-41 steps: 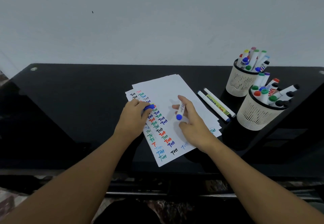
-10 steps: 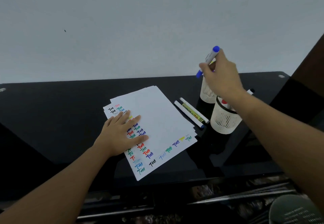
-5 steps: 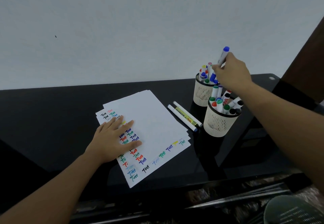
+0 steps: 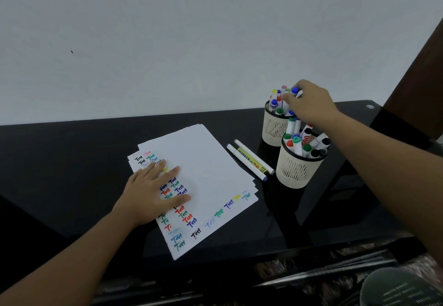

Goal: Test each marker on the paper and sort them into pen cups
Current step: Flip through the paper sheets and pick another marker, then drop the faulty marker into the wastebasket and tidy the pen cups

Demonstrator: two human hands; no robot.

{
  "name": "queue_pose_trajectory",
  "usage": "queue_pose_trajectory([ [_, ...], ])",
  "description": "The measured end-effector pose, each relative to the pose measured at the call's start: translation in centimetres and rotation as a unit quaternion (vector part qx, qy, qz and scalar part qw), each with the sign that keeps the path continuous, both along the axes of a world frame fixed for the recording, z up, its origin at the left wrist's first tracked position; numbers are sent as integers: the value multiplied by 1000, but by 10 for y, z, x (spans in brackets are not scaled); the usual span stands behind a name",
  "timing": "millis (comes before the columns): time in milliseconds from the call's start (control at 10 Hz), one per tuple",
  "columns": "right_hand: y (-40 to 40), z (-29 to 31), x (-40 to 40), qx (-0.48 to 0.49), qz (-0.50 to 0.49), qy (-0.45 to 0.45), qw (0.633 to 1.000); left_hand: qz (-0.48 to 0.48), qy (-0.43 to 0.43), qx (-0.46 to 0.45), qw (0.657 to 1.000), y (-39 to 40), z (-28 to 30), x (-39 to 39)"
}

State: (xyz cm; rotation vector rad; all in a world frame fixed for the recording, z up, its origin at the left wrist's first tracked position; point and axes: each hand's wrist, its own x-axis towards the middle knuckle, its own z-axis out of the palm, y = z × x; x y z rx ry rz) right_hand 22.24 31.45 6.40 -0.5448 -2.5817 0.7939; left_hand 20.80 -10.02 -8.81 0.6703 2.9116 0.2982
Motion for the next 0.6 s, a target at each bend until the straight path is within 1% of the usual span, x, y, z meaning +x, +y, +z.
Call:
queue_pose_trajectory([
  [100,-1,-3,0,25,5,23,999,1,-1,-1,1000,-1,0,1],
  [200,-4,-3,-2,68,4,4,998,3,2,4,1000,-1,-1,1],
  [300,-6,-1,-5,59,6,-14,998,3,-1,3,1000,-1,-1,1],
  [400,-8,0,-2,22,0,19,1000,4,-3,7,1000,-1,-1,1],
  [500,-9,1,-1,53,1,29,998,3,0,9,1000,0,0,-1],
  [600,-9,3,-1,59,5,-8,998,1,4,6,1000,-1,-1,-1],
])
